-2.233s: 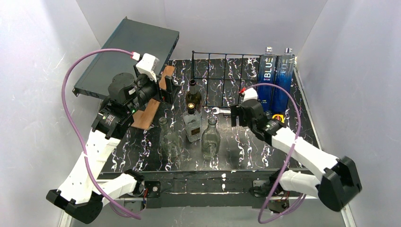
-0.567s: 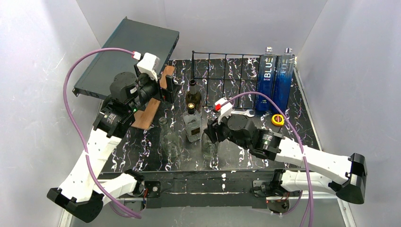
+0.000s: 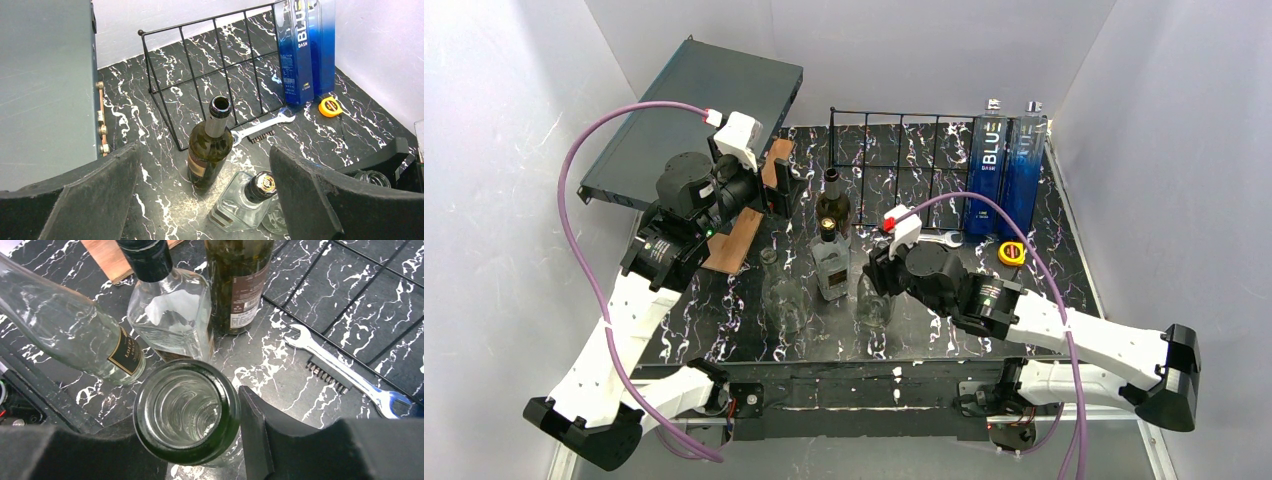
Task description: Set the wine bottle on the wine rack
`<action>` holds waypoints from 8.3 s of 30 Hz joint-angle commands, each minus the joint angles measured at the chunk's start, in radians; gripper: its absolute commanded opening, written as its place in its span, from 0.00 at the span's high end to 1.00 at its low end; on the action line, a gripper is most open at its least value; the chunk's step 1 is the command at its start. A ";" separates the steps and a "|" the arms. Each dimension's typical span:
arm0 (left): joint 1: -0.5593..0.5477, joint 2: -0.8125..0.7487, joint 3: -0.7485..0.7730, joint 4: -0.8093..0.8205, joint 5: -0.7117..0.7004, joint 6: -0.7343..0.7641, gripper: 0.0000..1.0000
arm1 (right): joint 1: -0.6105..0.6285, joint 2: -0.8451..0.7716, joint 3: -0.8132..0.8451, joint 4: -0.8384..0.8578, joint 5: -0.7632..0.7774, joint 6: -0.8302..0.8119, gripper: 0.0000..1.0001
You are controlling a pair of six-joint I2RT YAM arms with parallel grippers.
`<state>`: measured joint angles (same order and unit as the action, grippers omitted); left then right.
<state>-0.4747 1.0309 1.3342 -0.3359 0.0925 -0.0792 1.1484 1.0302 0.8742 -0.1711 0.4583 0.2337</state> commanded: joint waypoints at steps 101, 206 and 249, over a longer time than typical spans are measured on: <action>-0.050 -0.029 0.008 0.009 -0.006 0.013 0.01 | -0.633 0.606 0.483 0.119 0.408 0.007 0.99; -0.062 -0.052 -0.008 0.026 -0.016 0.015 0.01 | -0.423 0.519 0.348 0.006 0.010 -0.116 0.10; -0.062 -0.032 -0.011 0.028 -0.025 0.021 0.01 | 0.102 0.416 0.194 0.214 0.271 0.189 0.02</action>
<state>-0.5323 1.0061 1.3228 -0.3286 0.0700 -0.0669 1.2457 1.4147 1.0122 -0.0330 0.6804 0.3977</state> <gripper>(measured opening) 0.992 0.983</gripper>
